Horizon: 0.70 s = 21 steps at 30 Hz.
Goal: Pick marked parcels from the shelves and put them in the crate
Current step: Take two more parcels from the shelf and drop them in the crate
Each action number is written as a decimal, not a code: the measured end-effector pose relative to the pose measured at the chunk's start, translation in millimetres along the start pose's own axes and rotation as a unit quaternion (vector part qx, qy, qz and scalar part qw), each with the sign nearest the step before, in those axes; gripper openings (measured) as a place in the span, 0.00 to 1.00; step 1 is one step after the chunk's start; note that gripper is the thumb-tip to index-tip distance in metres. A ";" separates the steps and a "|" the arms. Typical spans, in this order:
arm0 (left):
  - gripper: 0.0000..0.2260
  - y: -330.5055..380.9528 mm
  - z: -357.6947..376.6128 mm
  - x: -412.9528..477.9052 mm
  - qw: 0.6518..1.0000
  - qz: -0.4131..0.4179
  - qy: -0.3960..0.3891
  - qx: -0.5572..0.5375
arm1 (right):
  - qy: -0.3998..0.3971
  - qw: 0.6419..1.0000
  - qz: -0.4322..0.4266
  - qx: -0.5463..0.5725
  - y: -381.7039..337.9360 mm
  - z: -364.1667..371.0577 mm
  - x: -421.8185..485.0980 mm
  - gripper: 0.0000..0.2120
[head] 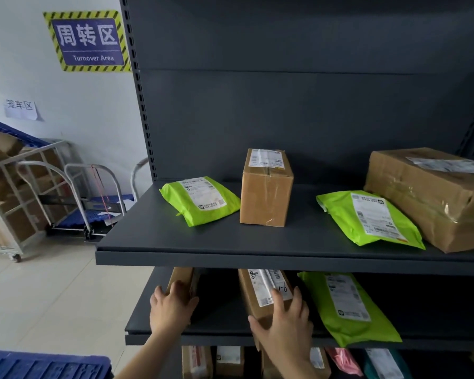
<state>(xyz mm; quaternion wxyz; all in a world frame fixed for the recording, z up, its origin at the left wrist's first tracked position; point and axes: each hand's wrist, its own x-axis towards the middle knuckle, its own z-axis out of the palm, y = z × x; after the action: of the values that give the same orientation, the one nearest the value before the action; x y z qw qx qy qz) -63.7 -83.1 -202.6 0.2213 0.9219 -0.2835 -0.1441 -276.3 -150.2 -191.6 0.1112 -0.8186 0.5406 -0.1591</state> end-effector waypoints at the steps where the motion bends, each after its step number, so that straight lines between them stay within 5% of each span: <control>1: 0.22 -2.1 1.6 3.7 0.999 -0.010 -0.016 -0.026 | 0.000 1.000 0.001 0.026 2.7 0.6 1.7 0.37; 7: 0.15 -1.6 7.4 -7.7 0.980 0.003 -0.034 -0.198 | 0.005 0.997 -0.013 0.072 24.9 3.2 -18.9 0.37; 13: 0.14 6.7 38.5 -55.2 0.871 -0.069 -0.133 -0.468 | 0.028 0.993 0.013 0.116 47.1 6.3 -45.6 0.37; 21: 0.21 14.3 45.6 -88.4 0.808 -0.103 -0.173 -0.554 | 0.033 0.997 0.007 0.075 62.0 -7.9 -45.3 0.38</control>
<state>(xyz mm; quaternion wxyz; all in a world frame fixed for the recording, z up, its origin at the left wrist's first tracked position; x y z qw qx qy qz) -158.7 -56.6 -222.4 0.6255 0.6265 -0.0927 -0.4557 -348.5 -132.7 -212.7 0.1553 -0.7981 0.5367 -0.2256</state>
